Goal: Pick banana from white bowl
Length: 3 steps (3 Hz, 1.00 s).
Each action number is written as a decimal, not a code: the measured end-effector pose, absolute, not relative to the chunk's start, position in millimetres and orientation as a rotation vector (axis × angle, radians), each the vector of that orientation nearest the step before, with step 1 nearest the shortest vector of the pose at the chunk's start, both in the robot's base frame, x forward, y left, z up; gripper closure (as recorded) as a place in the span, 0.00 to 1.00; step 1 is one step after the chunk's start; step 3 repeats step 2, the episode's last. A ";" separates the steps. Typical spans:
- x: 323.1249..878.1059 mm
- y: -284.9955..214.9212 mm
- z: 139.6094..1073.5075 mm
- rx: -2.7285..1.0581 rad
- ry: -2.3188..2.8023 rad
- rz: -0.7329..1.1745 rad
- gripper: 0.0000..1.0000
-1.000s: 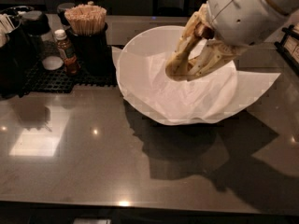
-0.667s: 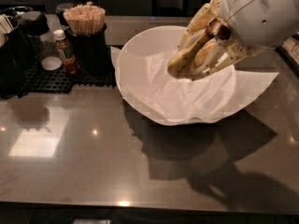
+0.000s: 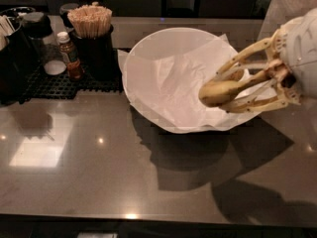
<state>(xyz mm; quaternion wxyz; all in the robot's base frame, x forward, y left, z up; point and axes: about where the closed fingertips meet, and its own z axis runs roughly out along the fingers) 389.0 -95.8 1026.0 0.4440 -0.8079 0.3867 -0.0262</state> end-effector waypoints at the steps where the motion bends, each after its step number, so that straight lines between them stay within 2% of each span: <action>1: 387.5 -85.6 1029.7 -1.988 0.912 -0.040 1.00; 3: 387.6 -85.6 1029.7 -1.988 0.912 -0.040 1.00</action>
Offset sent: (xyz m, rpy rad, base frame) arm -0.0022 0.0102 0.0035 0.0340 -0.0124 0.0384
